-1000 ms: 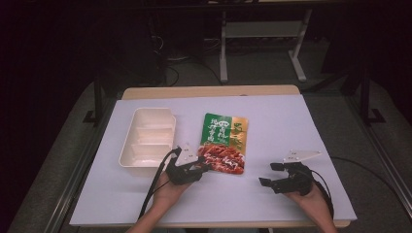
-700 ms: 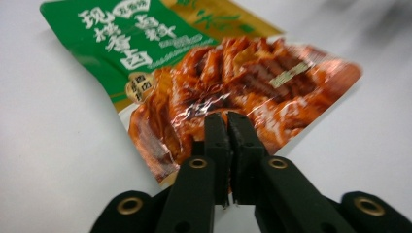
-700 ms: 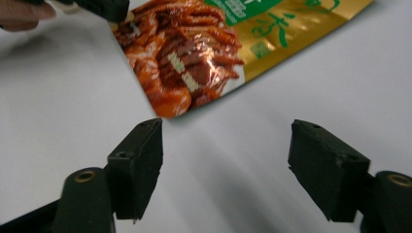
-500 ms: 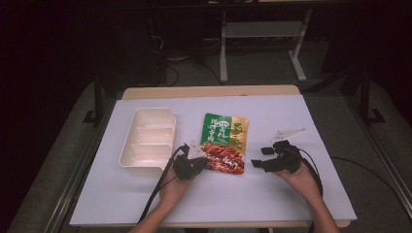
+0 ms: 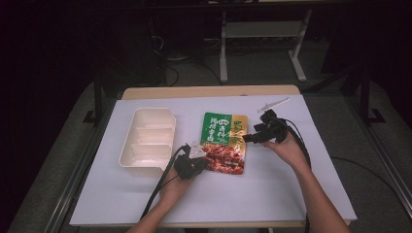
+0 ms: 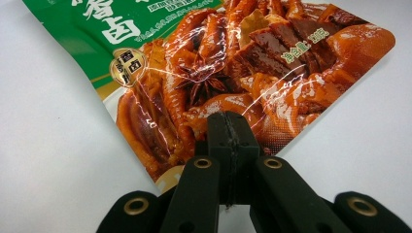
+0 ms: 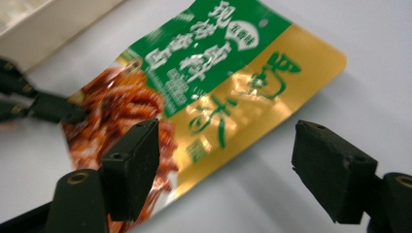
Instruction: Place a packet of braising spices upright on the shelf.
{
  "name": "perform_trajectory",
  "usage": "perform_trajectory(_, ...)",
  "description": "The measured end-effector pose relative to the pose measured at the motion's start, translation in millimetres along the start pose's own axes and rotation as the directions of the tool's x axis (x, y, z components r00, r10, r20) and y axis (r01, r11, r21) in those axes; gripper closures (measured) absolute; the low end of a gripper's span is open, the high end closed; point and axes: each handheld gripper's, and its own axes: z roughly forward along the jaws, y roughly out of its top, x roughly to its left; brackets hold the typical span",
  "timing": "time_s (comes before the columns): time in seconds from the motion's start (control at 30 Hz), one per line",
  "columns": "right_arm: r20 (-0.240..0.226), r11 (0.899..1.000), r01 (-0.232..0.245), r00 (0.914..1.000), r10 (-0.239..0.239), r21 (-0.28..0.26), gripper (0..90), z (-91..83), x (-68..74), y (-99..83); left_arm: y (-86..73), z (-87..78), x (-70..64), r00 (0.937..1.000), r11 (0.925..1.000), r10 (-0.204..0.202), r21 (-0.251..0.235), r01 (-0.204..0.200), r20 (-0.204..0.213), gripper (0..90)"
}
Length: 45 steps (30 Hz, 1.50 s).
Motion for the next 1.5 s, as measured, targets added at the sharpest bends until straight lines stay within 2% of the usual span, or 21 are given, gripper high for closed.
perform_trajectory(0.03, 0.018, 0.999, -0.017, 0.9997, 0.016, 0.039, 24.0, 8.6, -4.7, 8.2, 0.0, 0.0, 0.5, 1.0000, 1.0000, 0.002, 0.000, -0.002, 0.003, 90.0)
perform_trajectory(0.1, 0.022, 0.999, -0.026, 0.9994, 0.025, 0.039, 25.0, 12.2, -7.1, 10.8, -0.2, 0.1, 0.9, 1.0000, 1.0000, 0.002, -0.001, -0.002, 0.007, 90.0)
perform_trajectory(0.2, 0.034, 0.995, -0.058, 0.9979, 0.055, 0.076, 23.5, 23.2, -14.6, 19.0, -0.5, 0.0, 1.6, 0.9999, 1.0000, -0.002, -0.003, 0.002, 0.010, 90.0)
perform_trajectory(0.3, 0.040, 0.995, -0.078, 0.9963, 0.076, 0.056, 25.5, 31.0, -22.1, 21.2, -0.7, 0.1, 1.3, 1.0000, 1.0000, 0.000, -0.006, 0.000, 0.009, 90.0)
perform_trajectory(0.37, 0.040, 0.991, -0.121, 0.9922, 0.118, 0.065, 26.5, 38.6, -29.6, 18.6, -1.1, 0.0, 0.8, 1.0000, 1.0000, 0.005, -0.008, -0.004, 0.006, 90.0)
perform_trajectory(0.43, 0.039, 0.989, -0.127, 0.9914, 0.125, 0.072, 27.2, 40.8, -31.5, 17.3, -1.3, 0.0, 0.1, 0.9998, 0.9998, 0.019, -0.008, -0.019, 0.000, 90.0)
perform_trajectory(0.6, 0.001, 0.983, -0.168, 0.9857, 0.168, 0.076, 33.4, 49.7, -38.8, 12.6, -1.3, 0.0, 0.9, 0.9999, 0.9999, 0.013, -0.009, -0.013, 0.007, 90.0)
perform_trajectory(0.63, -0.030, 0.982, -0.175, 0.9837, 0.177, 0.069, 36.1, 52.3, -39.7, 12.0, -1.3, 0.0, 1.1, 0.9999, 0.9999, 0.010, -0.010, -0.010, 0.008, 90.0)
perform_trajectory(0.7, -0.031, 0.982, -0.176, 0.9835, 0.178, 0.069, 38.0, 53.2, -39.2, 12.0, -1.4, 0.0, 1.3, 0.9999, 0.9999, 0.012, -0.010, -0.012, 0.010, 90.0)
perform_trajectory(0.73, -0.029, 0.984, -0.164, 0.9857, 0.166, 0.069, 45.4, 53.2, -38.3, 12.1, -1.3, 0.0, 1.5, 0.9998, 0.9999, 0.013, -0.011, -0.013, 0.011, 90.0)
perform_trajectory(0.77, -0.029, 0.984, -0.164, 0.9857, 0.166, 0.069, 45.4, 53.2, -38.3, 12.1, -1.3, -0.1, 1.8, 0.9998, 0.9998, 0.015, -0.009, -0.015, 0.013, 90.0)
perform_trajectory(0.8, -0.041, 0.987, -0.153, 0.9870, 0.156, 0.054, 57.1, 50.3, -38.1, 12.4, -1.3, -0.1, 1.8, 0.9998, 0.9998, 0.016, -0.009, -0.015, 0.013, 90.0)
perform_trajectory(0.87, -0.054, 0.987, -0.154, 0.9862, 0.157, 0.044, 59.2, 48.4, -37.2, 12.8, -1.3, 0.0, 1.7, 0.9998, 0.9998, 0.015, -0.010, -0.015, 0.012, 90.0)
perform_trajectory(0.93, -0.067, 0.990, -0.136, 0.9881, 0.138, 0.033, 65.9, 44.5, -33.8, 14.9, -1.2, 0.0, 1.5, 0.9998, 0.9998, 0.016, -0.010, -0.015, 0.011, 89.9)
perform_trajectory(1.07, -0.119, 0.992, -0.123, 0.9853, 0.122, 0.001, 79.9, 37.7, -26.5, 18.2, -1.3, 0.1, 1.9, 0.9998, 0.9998, 0.014, -0.011, -0.014, 0.014, 89.9)
perform_trajectory(1.1, -0.165, 0.994, -0.112, 0.9802, 0.110, -0.003, 82.7, 36.3, -22.0, 19.6, -1.4, 0.0, 2.3, 0.9998, 0.9998, 0.015, -0.010, -0.014, 0.016, 89.9)
perform_trajectory(1.23, -0.177, 0.996, -0.093, 0.9798, 0.093, 0.007, 78.2, 38.0, -17.5, 20.5, -1.3, 0.1, 2.6, 0.9998, 0.9999, 0.013, -0.011, -0.012, 0.018, 89.9)
perform_trajectory(1.27, -0.174, 0.995, -0.098, 0.9797, 0.100, 0.019, 74.0, 42.0, -18.8, 18.9, -1.3, 0.0, 2.5, 0.9998, 0.9999, 0.013, -0.010, -0.013, 0.016, 89.9)
perform_trajectory(1.43, -0.160, 0.990, -0.124, 0.9781, 0.133, 0.065, 74.7, 56.5, -23.7, 11.5, -1.5, -0.1, 3.1, 0.9998, 0.9999, 0.005, -0.010, -0.004, 0.022, 89.9)
perform_trajectory(1.5, -0.159, 0.988, -0.142, 0.9760, 0.149, 0.054, 76.9, 60.3, -26.1, 9.5, -1.5, 0.1, 3.0, 0.9998, 0.9999, 0.006, -0.012, -0.006, 0.020, 89.9)
